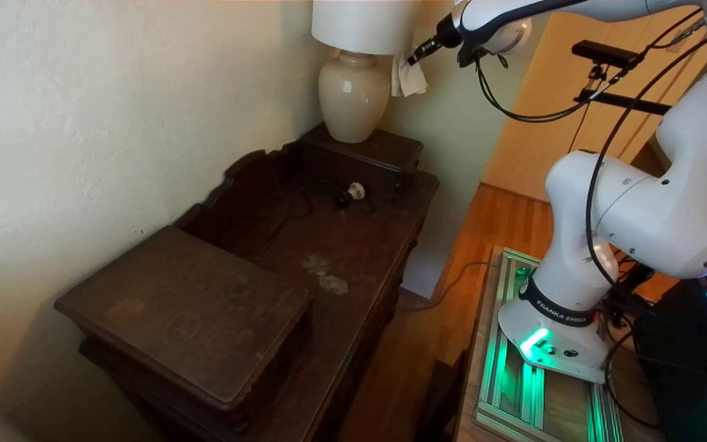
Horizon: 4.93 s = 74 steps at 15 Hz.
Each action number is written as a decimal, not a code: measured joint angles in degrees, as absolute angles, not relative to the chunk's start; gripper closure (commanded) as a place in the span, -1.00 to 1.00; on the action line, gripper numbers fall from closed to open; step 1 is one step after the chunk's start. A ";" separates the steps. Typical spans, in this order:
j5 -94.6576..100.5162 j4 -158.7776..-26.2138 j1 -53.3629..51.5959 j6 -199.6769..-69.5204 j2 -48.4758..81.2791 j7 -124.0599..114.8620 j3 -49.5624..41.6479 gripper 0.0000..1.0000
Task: Use the towel to wipe the lamp
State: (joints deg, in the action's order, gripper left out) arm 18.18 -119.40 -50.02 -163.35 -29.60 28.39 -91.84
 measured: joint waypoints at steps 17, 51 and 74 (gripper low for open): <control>18.28 -112.25 -67.28 -163.54 -33.09 28.38 -105.94 0.95; 19.70 -110.71 -79.21 -163.03 -39.44 21.74 -120.34 0.95; 21.06 -127.68 -52.60 -163.74 -24.65 23.49 -92.76 0.95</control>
